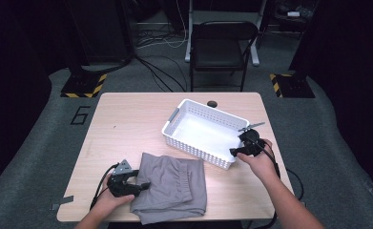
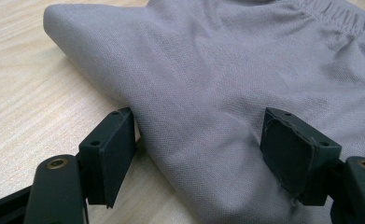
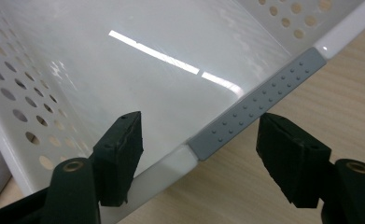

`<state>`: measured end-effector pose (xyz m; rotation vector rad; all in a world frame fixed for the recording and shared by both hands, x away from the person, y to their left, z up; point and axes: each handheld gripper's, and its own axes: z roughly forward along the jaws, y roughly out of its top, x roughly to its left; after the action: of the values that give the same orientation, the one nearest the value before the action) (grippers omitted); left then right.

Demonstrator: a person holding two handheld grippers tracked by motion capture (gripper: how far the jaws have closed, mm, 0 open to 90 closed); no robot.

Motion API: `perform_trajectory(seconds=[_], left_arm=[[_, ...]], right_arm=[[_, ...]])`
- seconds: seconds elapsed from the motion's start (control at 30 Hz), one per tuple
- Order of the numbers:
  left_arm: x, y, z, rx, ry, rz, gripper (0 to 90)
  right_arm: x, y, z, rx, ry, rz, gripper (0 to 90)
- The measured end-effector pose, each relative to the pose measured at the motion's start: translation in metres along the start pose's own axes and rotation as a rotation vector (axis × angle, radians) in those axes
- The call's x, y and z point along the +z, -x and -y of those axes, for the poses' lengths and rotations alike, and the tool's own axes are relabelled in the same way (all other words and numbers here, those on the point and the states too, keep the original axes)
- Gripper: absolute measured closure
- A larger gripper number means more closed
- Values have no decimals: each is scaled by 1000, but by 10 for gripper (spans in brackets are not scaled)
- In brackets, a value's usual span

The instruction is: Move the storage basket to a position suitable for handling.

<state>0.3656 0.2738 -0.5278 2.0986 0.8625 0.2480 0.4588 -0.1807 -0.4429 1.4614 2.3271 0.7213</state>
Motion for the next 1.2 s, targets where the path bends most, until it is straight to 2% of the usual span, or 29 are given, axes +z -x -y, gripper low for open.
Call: perform_trajectory(seconds=[0.1, 0.37, 0.43, 0.5, 0.53, 0.6, 0.8, 0.93, 0.97, 1.0, 1.2], left_arm=[[0, 0, 0, 0, 0, 0, 266], [0, 0, 0, 1, -1, 1, 266], [-1, 0, -1, 2, -17, 8, 266], [-1, 0, -1, 0, -16, 8, 266], [-1, -1, -1, 3, -15, 7, 266], [-1, 0, -1, 1, -17, 10, 266], [-1, -1, -1, 2, -15, 8, 266], [-1, -1, -1, 3, -16, 10, 267], [-1, -1, -1, 3, -15, 10, 267], [-1, 0, -1, -5, -16, 15, 267], [0, 1, 0, -4, -4, 14, 269]], right_arm=[[5, 0, -8, -15, 1, 21, 341], [19, -7, -31, -37, 6, 40, 419], [22, -10, -38, -48, 16, 43, 446], [25, -13, -45, -54, 14, 42, 464], [27, -14, -49, -76, 20, 49, 473], [31, -19, -55, -91, 18, 52, 491], [40, -35, -72, -120, 11, 42, 528], [46, -44, -78, -163, 28, 38, 552], [46, -46, -80, -159, 24, 38, 557], [48, -46, -81, -180, 33, 36, 563], [51, -54, -86, -219, 44, 32, 573]])
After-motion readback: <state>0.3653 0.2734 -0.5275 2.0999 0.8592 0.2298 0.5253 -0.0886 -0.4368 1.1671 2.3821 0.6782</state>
